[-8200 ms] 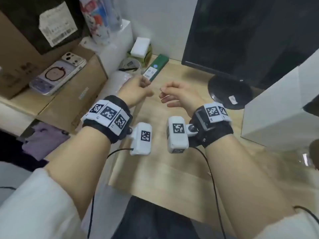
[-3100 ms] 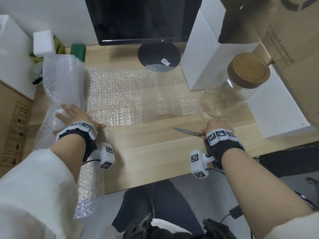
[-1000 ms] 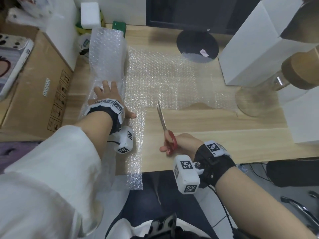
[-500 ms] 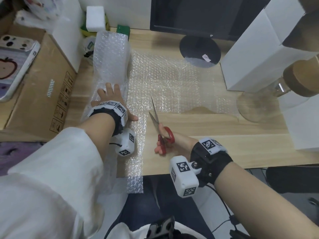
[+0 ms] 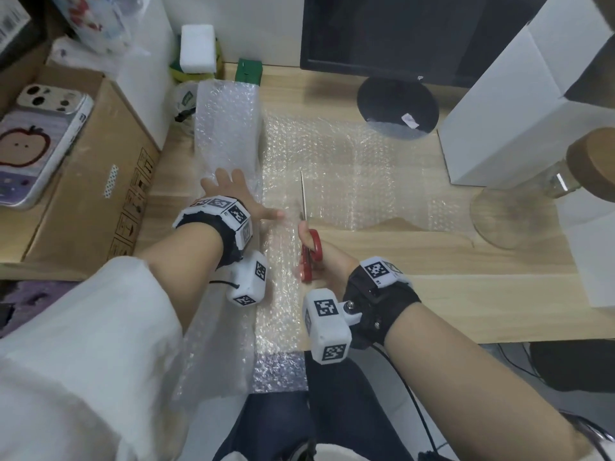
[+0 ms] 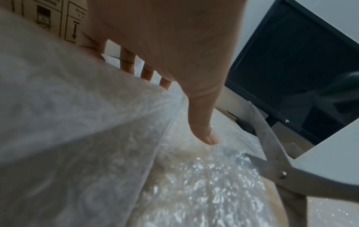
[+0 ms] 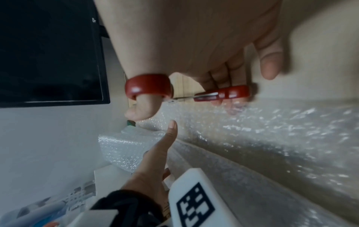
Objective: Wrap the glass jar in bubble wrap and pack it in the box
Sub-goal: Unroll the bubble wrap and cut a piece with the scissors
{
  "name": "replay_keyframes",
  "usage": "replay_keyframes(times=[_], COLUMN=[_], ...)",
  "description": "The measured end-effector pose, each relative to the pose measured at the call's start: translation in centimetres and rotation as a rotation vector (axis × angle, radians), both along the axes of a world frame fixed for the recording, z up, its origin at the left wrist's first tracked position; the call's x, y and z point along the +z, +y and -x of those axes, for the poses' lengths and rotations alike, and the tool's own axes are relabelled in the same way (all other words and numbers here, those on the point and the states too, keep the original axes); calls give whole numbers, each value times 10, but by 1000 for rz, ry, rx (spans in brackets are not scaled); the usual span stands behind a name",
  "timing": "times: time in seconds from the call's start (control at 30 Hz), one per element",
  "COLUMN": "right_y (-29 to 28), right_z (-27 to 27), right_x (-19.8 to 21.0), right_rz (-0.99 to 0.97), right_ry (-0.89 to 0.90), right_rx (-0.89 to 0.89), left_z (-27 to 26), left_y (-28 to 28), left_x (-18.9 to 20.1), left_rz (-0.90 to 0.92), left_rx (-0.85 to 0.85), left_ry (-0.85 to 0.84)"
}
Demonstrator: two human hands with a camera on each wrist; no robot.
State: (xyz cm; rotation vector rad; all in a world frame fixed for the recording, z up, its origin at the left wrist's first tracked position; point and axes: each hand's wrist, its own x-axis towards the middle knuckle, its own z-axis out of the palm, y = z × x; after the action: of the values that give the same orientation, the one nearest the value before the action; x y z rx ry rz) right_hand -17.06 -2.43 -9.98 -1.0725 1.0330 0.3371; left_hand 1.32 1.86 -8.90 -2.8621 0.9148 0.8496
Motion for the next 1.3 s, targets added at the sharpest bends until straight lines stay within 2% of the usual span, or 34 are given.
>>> replay_keyframes(times=[0.2,0.6,0.93,1.17,1.3], right_y=[-5,-10,-27,-25,-26], right_z=[-7,-10,-25,-29,-31], right_x=[-3,-13,1,-3,-2], right_rz=[80,385,225,314,268], right_ry=[37,211,124,184,117], right_rx=[39,286,173,203,147], left_z=[-2,-10,-7,-8,-7], left_y=[0,-7,-8,-7,-5], left_x=[-1,-17,-22,-26,-26], left_rz=[-26,-83,-87,-101,-90], left_rx=[13,1,20,-5,-9], left_ry=[1,-71,-96,-108,-99])
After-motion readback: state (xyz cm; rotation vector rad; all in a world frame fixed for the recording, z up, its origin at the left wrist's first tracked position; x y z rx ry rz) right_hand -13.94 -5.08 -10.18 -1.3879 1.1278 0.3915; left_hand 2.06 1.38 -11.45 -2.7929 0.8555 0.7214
